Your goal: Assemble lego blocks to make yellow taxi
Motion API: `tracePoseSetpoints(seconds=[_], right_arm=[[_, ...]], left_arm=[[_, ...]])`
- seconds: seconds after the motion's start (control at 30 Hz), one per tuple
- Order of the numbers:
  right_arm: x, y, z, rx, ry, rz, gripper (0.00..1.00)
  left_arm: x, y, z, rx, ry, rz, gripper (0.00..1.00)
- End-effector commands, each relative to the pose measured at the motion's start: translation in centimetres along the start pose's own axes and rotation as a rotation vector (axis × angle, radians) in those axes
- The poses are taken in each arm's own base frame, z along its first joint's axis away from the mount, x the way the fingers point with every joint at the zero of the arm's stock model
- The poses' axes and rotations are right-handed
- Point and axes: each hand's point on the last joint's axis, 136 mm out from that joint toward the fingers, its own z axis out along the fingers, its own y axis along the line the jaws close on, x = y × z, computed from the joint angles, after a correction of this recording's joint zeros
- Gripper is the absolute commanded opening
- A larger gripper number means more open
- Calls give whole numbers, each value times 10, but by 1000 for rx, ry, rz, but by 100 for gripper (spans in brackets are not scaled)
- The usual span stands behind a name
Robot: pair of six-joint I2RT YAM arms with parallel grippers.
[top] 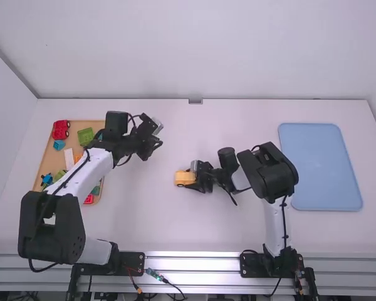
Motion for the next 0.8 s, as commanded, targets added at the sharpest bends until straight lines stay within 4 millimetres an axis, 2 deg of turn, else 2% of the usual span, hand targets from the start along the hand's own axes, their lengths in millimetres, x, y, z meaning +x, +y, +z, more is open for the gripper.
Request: tracePoseSetpoints(seconds=[0.0,0.07,0.1,0.13,0.23,0.27,0.4,0.5,0.7,0.77], right_arm=[[27,1,-3,44,89,37,64],[28,2,-4,44,89,38,67],[28,2,-4,44,89,38,68],[28,2,-4,44,89,38,69],[28,2,-4,44,89,38,76],[28,2,-4,45,90,39,84],[27,3,-4,44,87,36,98],[26,6,-7,47,90,38,99],[18,1,-29,148,159,30,99],[16,-2,-39,198,207,60,99]], left_arm=[[17,26,-2,-167,73,-198,49],[21,32,-3,-206,84,-247,68],[22,33,-3,-216,87,-254,81],[22,35,-4,-225,88,-260,99],[22,37,-5,-226,82,-261,99],[20,36,-4,-224,78,-258,99],[17,39,-5,-233,63,-254,99],[16,37,-3,-228,63,-248,99],[11,39,-4,-237,44,-240,99],[14,48,-7,-279,47,-266,99]])
